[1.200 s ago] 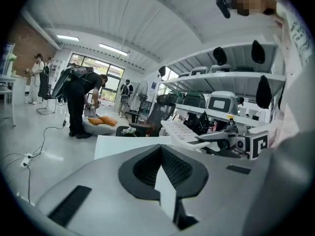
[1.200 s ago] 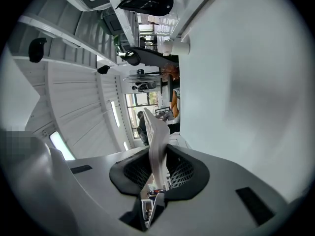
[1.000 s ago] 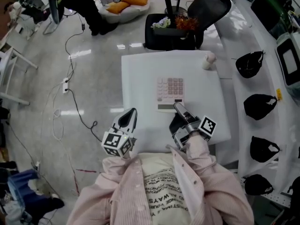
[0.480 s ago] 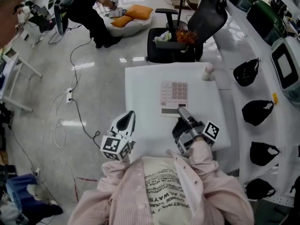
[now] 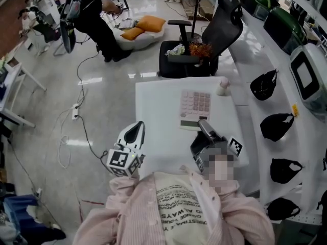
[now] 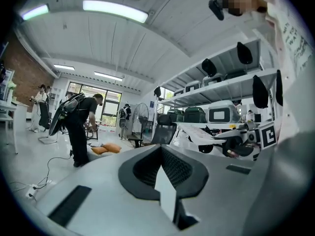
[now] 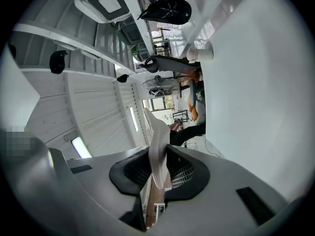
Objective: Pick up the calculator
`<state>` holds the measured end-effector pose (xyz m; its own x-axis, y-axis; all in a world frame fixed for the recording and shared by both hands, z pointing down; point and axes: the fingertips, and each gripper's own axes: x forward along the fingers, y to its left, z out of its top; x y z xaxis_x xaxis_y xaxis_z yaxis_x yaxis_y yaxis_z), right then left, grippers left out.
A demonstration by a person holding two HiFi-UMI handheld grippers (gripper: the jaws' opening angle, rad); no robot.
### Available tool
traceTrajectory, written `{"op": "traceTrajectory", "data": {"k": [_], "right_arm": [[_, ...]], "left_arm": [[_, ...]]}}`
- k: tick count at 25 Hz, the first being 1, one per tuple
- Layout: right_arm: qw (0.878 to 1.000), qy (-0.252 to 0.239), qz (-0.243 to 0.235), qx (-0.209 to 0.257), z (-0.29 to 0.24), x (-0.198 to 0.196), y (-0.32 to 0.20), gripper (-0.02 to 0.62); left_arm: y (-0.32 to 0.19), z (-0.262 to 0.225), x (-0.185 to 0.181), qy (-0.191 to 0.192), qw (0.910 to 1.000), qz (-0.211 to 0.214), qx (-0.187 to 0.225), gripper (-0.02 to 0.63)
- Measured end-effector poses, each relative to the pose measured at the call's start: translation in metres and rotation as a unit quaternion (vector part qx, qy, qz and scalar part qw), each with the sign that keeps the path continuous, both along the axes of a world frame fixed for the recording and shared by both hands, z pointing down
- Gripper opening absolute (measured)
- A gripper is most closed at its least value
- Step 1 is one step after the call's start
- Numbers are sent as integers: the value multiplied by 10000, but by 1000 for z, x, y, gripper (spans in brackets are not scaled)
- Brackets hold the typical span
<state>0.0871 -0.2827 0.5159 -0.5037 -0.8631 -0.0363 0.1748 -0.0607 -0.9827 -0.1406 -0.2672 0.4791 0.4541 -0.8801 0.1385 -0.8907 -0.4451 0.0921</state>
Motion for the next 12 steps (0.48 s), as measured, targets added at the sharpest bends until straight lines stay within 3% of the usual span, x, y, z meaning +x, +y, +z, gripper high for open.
{"op": "traceTrajectory", "data": {"k": [12], "right_arm": [[9999,-128,48,51,-5,4,-2,64]], "left_arm": [[-3,-9,-3,16,9999,-28,109,2]]}}
